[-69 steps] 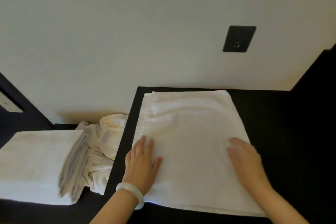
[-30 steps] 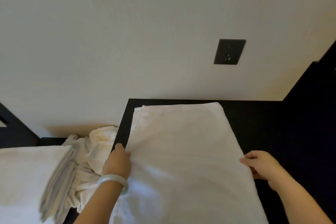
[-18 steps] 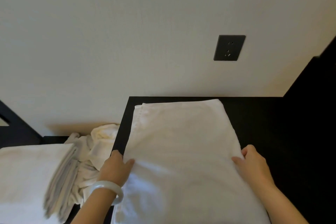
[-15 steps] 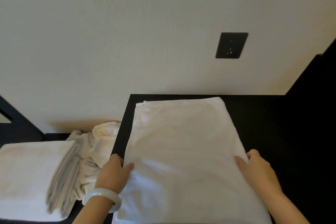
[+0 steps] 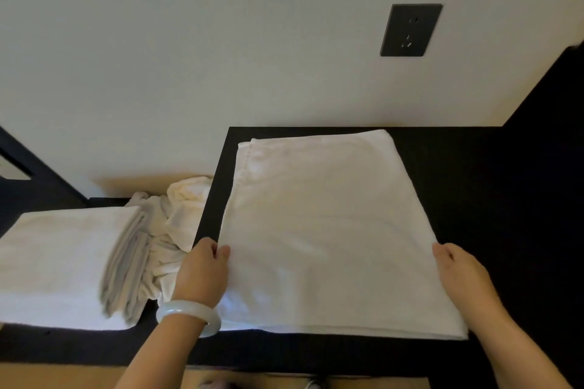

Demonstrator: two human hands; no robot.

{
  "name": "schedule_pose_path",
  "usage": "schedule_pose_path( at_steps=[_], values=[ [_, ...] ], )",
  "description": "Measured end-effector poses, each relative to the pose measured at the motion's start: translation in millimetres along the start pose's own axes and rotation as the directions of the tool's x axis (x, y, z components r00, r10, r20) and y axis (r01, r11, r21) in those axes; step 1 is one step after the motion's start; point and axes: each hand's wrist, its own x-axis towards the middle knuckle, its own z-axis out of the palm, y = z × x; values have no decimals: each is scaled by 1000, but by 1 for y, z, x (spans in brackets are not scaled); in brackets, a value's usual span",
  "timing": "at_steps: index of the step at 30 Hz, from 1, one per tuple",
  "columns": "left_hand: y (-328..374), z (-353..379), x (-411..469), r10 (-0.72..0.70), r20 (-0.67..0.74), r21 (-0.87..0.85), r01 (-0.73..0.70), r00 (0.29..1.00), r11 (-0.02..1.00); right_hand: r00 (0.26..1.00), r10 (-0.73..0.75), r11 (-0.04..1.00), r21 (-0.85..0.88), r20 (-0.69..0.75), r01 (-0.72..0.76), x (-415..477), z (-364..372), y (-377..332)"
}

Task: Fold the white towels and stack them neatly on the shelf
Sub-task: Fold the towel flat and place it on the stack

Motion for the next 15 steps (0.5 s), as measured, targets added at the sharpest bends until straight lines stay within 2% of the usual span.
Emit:
schedule_pose_path(
  at_steps=[2,4,7,10,12,15],
  values=[
    [-6,1,-5,2,-42,-9,-2,999,1000,999,-3,998,-68,36,5,1,1,4],
    [-14,5,-9,11,-60,-5,-11,998,1000,1000,-25,993,-112,-18,23,0,7,11],
    [-24,8,-13,17,-80,-75,-23,997,997,991,-68,997,-49,-116,62,-7,15,21],
    [-33,7,-15,41,-101,-162,-57,994,985,988,-79,996,23,-130,83,-12,12,26],
    [-38,5,-16,64,-104,-191,-84,992,978,990,-72,992,-110,-120,59,-15,14,26],
    [-40,5,-27,124,-124,-192,-147,984,970,955,-157,938,-339,-252,64,-21,24,32]
  ],
)
